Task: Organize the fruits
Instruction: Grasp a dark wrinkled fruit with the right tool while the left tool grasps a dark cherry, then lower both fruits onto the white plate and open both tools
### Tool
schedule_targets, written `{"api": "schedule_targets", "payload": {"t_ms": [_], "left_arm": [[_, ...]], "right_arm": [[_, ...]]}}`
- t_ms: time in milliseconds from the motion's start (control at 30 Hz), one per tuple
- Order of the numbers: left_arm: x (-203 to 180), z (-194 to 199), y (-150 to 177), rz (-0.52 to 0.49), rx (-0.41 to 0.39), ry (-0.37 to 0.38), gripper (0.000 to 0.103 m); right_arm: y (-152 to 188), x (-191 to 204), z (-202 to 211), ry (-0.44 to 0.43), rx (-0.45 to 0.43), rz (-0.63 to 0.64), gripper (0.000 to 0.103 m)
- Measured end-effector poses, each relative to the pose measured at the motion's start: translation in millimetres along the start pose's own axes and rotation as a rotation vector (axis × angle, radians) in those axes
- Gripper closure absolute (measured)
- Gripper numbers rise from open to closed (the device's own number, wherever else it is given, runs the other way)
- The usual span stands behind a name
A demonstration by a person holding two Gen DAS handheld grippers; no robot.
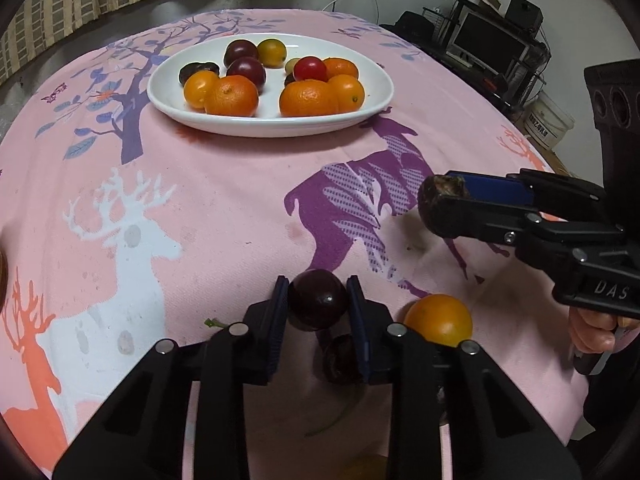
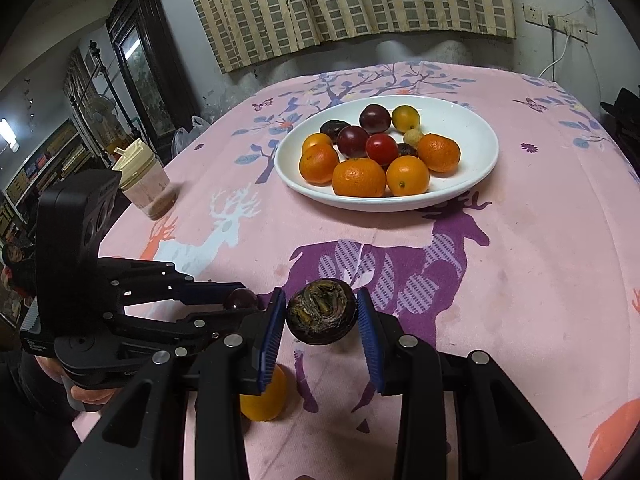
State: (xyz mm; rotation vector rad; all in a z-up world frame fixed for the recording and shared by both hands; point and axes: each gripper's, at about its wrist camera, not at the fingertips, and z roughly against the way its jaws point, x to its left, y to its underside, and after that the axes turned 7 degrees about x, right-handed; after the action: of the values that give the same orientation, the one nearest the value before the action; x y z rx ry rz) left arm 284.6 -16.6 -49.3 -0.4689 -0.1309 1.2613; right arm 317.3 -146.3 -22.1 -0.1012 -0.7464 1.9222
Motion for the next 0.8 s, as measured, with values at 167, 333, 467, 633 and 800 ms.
{"api": "schedule_targets", "payload": {"t_ms": [167,333,467,633,800], "left_arm": [[4,5,-1,0.011,-0.015,0.002,0.074],[9,28,-10,0.013,-0.083,0.017,0.074],[14,47,-42,-0.022,-0.167,-0.011,0.074],[29,42,-113,-0.014,-0.275,-0.047,0.074],[48,5,-166,0.053,-0.244,-0.057,0.074]], "right_arm": [[1,-1,0,0.007,-0.002,-0.002,0.066],[-3,0,5,0.041,-0.042,0.018,0.066],[-30,-5,15,0.06,-0.111,0.033,0.066],[-80,-24,1,0.138,-0.187,0.022,0.066],[-113,-53,-38,0.185,-0.168,-0.027,0.066]]}}
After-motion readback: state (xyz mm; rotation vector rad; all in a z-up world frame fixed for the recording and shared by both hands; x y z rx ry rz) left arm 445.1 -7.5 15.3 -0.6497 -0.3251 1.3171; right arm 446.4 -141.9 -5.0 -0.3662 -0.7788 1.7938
